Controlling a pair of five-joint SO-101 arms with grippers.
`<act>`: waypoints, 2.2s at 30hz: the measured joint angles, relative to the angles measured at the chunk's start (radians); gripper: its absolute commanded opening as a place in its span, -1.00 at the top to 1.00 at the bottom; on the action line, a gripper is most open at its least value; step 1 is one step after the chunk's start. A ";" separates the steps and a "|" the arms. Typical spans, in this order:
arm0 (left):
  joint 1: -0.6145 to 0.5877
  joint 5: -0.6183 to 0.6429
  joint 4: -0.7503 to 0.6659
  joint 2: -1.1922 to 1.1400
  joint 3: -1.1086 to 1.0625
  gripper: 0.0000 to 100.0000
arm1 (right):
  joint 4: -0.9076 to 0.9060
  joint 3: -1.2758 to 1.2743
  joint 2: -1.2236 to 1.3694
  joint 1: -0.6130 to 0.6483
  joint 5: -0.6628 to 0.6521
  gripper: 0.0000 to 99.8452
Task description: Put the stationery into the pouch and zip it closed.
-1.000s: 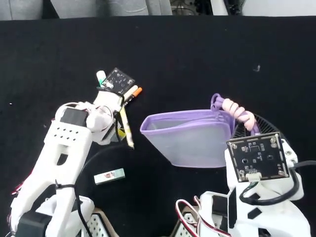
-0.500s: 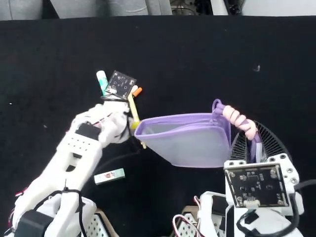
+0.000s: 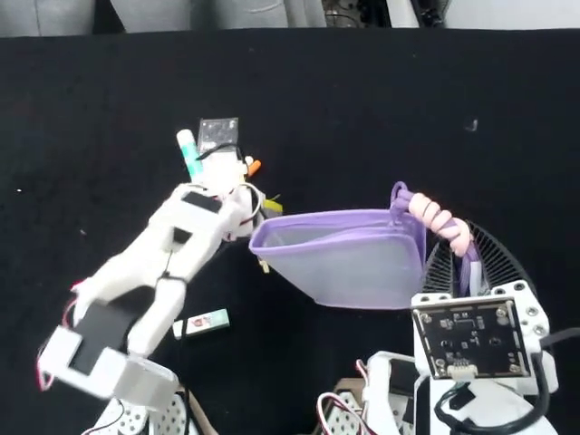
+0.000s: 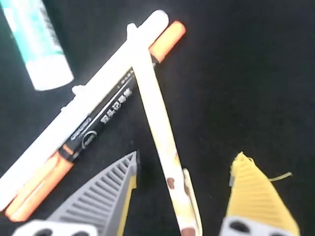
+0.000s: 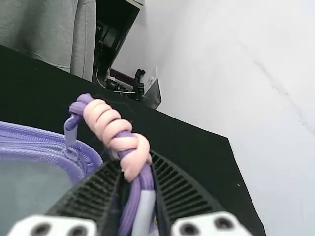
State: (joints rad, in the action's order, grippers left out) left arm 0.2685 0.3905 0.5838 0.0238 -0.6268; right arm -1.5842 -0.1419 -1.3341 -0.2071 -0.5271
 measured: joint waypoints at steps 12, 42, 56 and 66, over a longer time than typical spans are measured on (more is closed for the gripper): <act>0.002 0.029 0.000 -0.137 0.092 0.76 | 0.000 -0.023 0.000 0.000 0.000 0.98; -0.003 0.031 0.014 -0.143 0.164 0.94 | 0.000 -0.032 0.000 0.080 0.000 0.98; -0.080 -0.074 -0.066 0.612 -0.138 0.94 | 0.000 -0.032 0.000 0.080 0.000 0.98; -0.035 -0.081 -0.316 1.160 -0.400 0.94 | 0.000 -0.060 0.000 0.080 0.000 0.98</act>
State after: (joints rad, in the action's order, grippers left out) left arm 0.2332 0.3092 0.2677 1.1838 -1.0273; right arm -1.5842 -0.2018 -1.3341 -0.1274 -0.5271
